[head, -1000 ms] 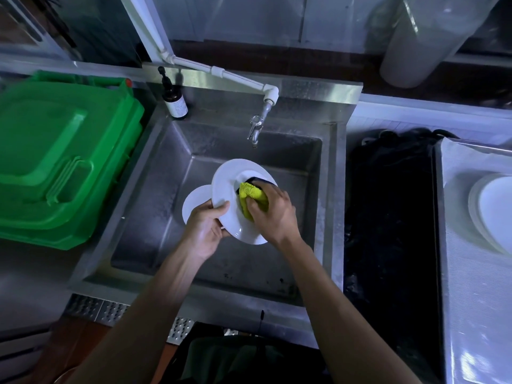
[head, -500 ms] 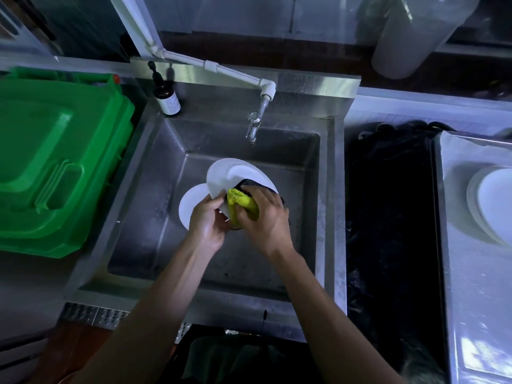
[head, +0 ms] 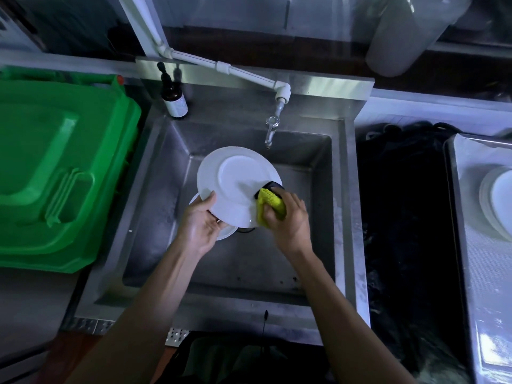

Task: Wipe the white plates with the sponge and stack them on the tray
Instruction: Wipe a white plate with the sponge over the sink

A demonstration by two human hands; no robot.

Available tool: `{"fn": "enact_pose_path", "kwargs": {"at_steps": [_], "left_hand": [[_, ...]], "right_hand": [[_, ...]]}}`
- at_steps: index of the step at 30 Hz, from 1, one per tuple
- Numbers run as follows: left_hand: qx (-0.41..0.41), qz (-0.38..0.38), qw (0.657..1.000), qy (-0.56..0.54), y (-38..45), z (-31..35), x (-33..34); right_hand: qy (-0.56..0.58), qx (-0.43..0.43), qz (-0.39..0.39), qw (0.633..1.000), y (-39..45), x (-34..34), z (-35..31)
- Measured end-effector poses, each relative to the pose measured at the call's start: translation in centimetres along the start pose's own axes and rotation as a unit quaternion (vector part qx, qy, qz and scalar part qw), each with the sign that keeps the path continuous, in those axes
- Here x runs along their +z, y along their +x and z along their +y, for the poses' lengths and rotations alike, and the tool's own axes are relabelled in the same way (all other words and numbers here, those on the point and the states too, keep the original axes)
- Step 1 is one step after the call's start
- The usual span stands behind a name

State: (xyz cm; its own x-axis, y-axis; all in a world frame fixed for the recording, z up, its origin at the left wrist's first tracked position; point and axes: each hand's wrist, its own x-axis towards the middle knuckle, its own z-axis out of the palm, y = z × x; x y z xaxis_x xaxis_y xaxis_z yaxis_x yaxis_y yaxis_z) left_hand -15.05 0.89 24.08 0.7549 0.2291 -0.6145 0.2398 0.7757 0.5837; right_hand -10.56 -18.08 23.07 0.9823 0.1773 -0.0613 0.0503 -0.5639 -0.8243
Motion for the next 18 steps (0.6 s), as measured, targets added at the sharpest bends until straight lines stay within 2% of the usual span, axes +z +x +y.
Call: {"fn": "enact_pose_path", "kwargs": {"at_steps": [4, 9, 18], "left_hand": [[-0.016, -0.067, 0.997, 0.031, 0.8, 1.9, -1.6], [-0.040, -0.134, 0.986, 0.092, 2.2, 4.2, -3.0], [-0.080, -0.178, 0.948, 0.253, 4.5, 6.6, -4.8]], "right_hand": [[0.003, 0.022, 0.036, 0.999, 1.8, 0.2, -0.9], [-0.003, 0.026, 0.033, 0.999, 3.1, 0.7, -1.8], [-0.027, 0.013, 0.052, 0.998, 5.0, 1.8, -4.0]]}}
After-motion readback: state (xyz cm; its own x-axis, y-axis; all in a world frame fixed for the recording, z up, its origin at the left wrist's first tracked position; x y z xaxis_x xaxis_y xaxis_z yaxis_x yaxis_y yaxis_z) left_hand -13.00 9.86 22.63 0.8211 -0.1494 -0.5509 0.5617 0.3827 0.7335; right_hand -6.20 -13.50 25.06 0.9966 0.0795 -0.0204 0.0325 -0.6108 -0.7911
